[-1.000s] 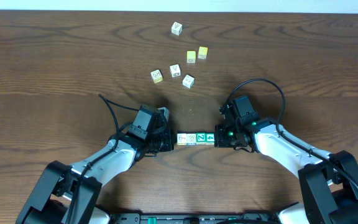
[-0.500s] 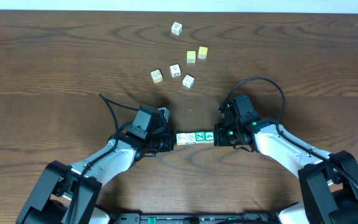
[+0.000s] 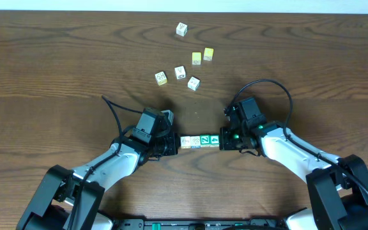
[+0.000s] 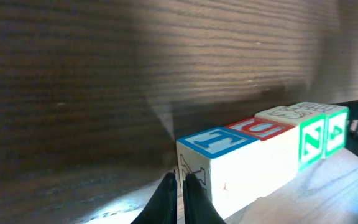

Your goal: Lift 4 blocks

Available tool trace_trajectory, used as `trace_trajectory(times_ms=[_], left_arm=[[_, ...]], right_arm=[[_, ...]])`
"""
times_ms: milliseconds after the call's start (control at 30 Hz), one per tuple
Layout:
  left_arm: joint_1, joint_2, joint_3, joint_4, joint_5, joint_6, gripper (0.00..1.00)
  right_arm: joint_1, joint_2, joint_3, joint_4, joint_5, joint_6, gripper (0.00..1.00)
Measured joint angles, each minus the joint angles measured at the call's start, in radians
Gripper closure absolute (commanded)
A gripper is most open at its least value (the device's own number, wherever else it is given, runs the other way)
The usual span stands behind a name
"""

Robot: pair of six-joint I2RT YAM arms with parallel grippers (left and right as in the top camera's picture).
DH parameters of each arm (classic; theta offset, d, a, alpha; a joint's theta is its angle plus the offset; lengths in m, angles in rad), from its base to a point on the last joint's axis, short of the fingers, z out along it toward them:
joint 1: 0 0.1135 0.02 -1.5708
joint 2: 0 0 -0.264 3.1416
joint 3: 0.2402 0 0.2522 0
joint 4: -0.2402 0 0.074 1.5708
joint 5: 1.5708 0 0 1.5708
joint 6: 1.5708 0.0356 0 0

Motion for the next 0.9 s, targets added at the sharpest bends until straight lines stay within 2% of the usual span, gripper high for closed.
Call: trace_trajectory(times_ms=[500,900], left_arm=[[-0.001,0.000,0.000,-0.050,-0.047,0.000,0.93],[-0.001,0.000,0.001,-0.051,-0.051,0.000,0.93]], right_arm=[[0.015,0.000,0.000,0.001,-0.032,-0.006,0.99],[0.018,0.000,0.000,-0.055,0.024,-0.034,0.98]])
